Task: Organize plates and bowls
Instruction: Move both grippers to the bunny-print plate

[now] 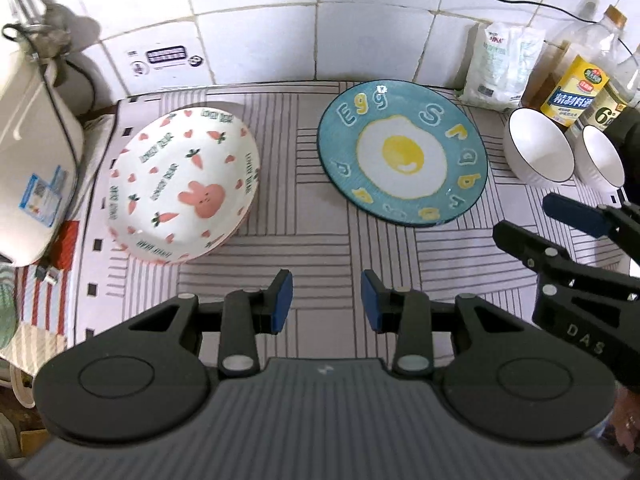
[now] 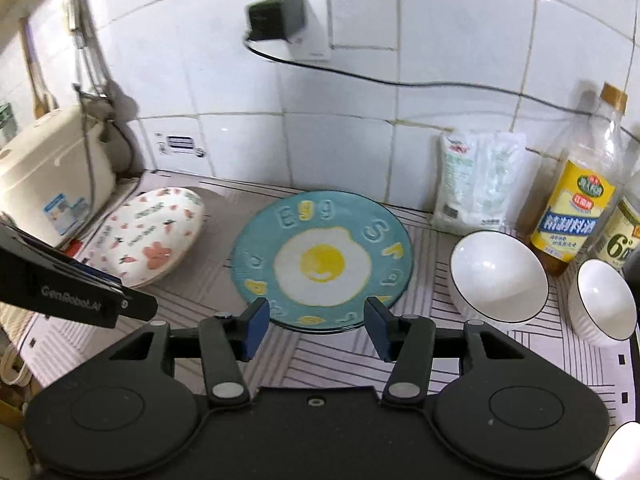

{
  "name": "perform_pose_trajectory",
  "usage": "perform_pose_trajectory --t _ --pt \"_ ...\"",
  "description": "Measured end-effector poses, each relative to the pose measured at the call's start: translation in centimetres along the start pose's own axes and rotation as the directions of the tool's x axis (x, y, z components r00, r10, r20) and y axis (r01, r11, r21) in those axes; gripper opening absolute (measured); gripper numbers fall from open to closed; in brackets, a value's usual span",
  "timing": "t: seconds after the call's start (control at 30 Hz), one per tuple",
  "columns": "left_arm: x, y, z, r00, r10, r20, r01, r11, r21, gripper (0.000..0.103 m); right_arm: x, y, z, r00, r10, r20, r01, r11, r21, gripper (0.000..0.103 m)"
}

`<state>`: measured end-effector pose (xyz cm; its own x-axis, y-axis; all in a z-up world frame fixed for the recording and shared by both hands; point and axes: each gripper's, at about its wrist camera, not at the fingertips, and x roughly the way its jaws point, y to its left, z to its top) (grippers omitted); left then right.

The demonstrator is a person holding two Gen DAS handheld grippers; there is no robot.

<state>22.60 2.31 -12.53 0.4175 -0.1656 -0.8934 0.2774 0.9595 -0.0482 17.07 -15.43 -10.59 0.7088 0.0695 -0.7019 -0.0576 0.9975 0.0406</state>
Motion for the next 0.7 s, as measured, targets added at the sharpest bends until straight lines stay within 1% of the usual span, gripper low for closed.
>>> perform_pose_trajectory --t 0.17,0.23,0.3,0.43,0.5,0.57,0.63,0.7 --pt "-1.8 1.6 -1.8 1.0 0.014 0.022 -0.013 0.999 -0.048 0.04 -2.1 1.8 -0.1 0.998 0.055 0.016 -0.054 0.998 -0.044 0.057" --pt "-2.4 2.2 -2.4 0.999 0.033 0.026 -0.032 0.998 -0.062 0.04 -2.9 2.8 -0.2 0.998 0.065 0.025 -0.063 0.995 -0.083 0.058" --pt "-3.1 2.8 -3.0 0.998 0.055 0.024 -0.053 0.996 -0.073 0.04 -3.6 3.6 -0.2 0.995 0.092 0.035 -0.087 0.99 -0.113 0.059" --pt "-4.9 3.9 -4.1 0.997 0.059 0.049 -0.054 0.994 -0.092 0.041 -4.4 4.8 -0.2 0.99 0.136 0.047 -0.127 0.979 -0.16 0.061" --pt "-5.6 4.2 -4.7 0.994 0.072 0.078 -0.066 0.994 -0.082 0.049 -4.5 5.4 -0.2 0.986 0.16 0.054 -0.148 0.972 -0.181 0.062" --pt "-6.0 4.3 -5.3 0.991 0.091 0.097 -0.084 0.994 -0.072 0.052 -4.4 5.7 -0.4 0.982 0.182 0.056 -0.17 0.97 -0.175 0.062" --pt "-6.3 4.7 -5.8 0.989 0.096 0.111 -0.087 0.993 -0.083 0.056 -4.3 6.0 -0.8 0.975 0.216 0.048 -0.205 0.964 -0.169 0.063" --pt "-6.2 5.3 -6.3 0.989 0.093 0.119 -0.082 0.992 -0.098 0.064 -3.8 6.4 -1.3 0.97 0.237 0.051 -0.225 0.96 -0.164 0.066"
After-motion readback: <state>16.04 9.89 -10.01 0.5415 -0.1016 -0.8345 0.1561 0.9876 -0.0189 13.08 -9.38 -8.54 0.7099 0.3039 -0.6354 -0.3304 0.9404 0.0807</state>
